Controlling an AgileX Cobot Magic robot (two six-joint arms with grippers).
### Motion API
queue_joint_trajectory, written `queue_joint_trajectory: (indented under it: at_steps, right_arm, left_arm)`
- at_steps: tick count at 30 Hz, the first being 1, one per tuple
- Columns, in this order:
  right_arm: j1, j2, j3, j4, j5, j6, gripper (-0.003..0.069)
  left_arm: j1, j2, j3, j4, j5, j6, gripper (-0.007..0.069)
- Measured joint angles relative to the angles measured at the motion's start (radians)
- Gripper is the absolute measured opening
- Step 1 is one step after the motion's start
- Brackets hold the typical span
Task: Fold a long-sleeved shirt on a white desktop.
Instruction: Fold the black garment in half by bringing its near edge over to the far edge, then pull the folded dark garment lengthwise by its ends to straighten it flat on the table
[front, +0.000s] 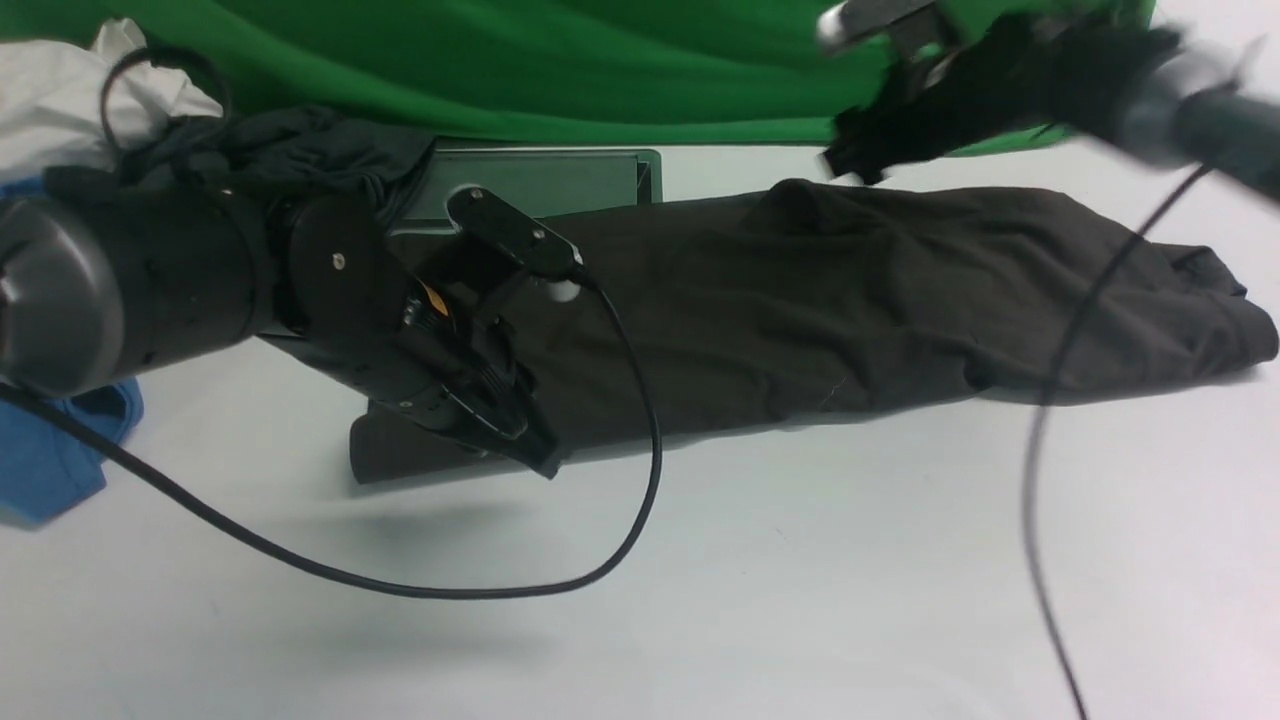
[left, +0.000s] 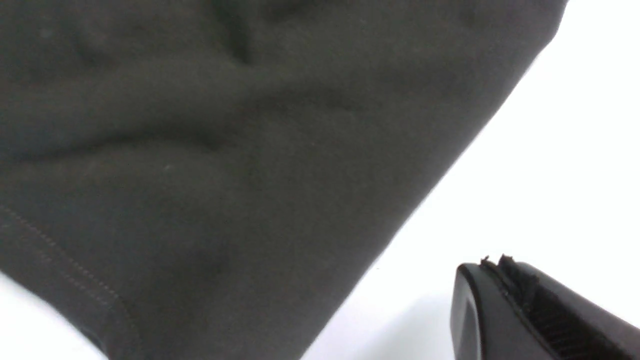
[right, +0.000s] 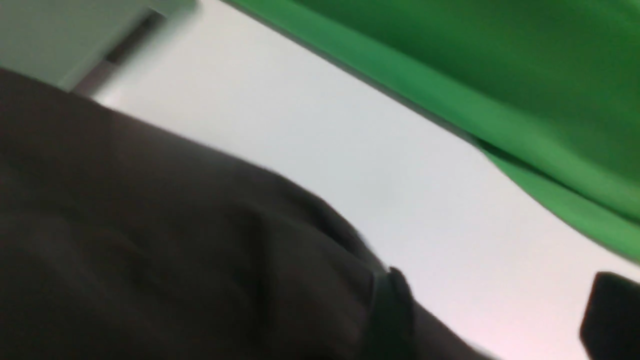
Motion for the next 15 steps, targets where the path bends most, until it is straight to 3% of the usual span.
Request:
queue_joint_trajectory:
  at_steps: [4, 9, 12, 15]
  right_arm:
    - [-0.113, -0.114, 0.006, -0.034, 0.213, 0.028, 0.0388]
    - [-0.286, -0.163, 0.07, -0.049, 0.446, 0.105, 0.0392]
    - [-0.359, -0.144, 0.154, -0.026, 0.46, 0.131, 0.0445]
    - [-0.387, -0.132, 0.234, 0.031, 0.372, 0.112, 0.0481]
  left_arm:
    - [0.0, -0.064, 0.0, -0.039, 0.003, 0.001, 0.0016]
    - [0.0, -0.131, 0.0, -0.05, 0.003, 0.004, 0.0016]
    - [0.0, -0.144, 0.0, -0.05, 0.003, 0.004, 0.0016]
    - [0.0, -0.144, 0.0, -0.05, 0.002, 0.004, 0.0016]
